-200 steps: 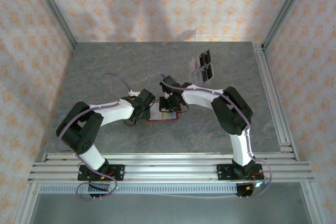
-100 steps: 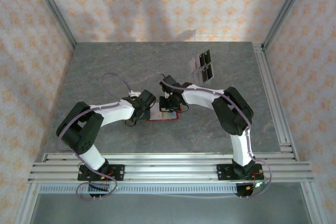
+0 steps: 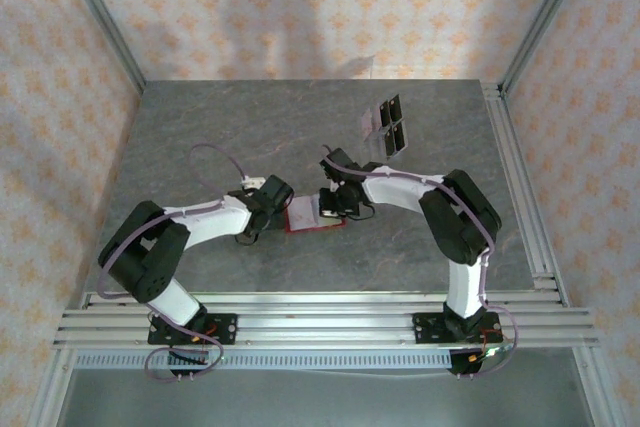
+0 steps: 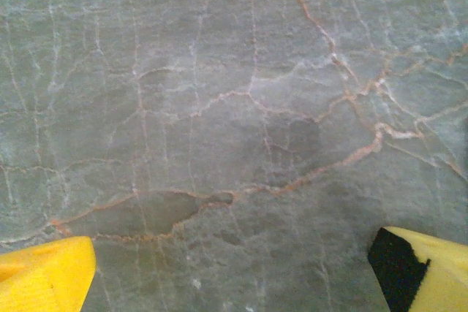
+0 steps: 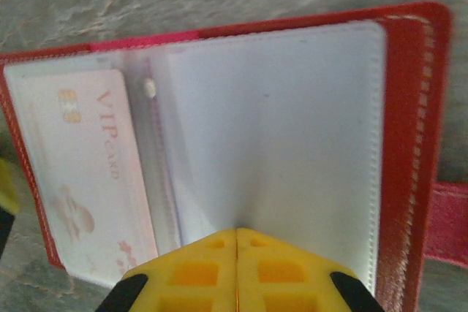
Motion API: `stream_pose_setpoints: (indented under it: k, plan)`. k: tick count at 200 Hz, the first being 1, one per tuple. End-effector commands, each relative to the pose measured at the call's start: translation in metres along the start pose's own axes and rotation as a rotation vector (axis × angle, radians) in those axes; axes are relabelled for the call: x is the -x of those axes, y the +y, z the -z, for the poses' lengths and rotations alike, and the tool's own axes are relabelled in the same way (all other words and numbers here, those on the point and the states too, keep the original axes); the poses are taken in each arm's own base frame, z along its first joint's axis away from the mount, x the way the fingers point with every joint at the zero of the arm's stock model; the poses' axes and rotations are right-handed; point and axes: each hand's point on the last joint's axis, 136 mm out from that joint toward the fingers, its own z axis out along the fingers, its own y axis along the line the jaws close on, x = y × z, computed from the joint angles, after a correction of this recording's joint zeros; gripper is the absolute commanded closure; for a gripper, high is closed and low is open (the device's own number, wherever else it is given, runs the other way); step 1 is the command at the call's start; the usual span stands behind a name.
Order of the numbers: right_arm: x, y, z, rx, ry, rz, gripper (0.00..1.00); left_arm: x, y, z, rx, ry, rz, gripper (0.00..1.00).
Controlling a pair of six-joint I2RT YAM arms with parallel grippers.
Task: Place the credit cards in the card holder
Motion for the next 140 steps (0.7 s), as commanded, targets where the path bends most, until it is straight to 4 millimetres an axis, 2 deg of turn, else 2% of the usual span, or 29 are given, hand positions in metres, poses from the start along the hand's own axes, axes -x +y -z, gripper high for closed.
stream_pose_setpoints:
  k: [1,20,71,118,140]
  plan:
    - [0.001,-0.024,0.013,-0.080,-0.020,0.004,0.93,-0.013,-0.010,0.009,-0.063,0.034,-0.011,0.00]
    - [0.005,-0.024,0.022,-0.080,-0.029,0.016,0.93,-0.007,-0.009,0.015,-0.064,0.014,-0.007,0.00]
    - [0.022,0.008,0.042,0.011,-0.064,0.041,0.94,0.004,-0.016,0.017,-0.063,0.006,-0.014,0.00]
    - [0.025,0.027,0.027,0.038,-0.028,0.073,0.95,0.000,-0.017,0.010,-0.048,0.021,-0.013,0.00]
    - [0.027,0.028,0.018,0.029,-0.017,0.076,0.96,-0.002,-0.016,0.008,-0.039,0.026,-0.016,0.00]
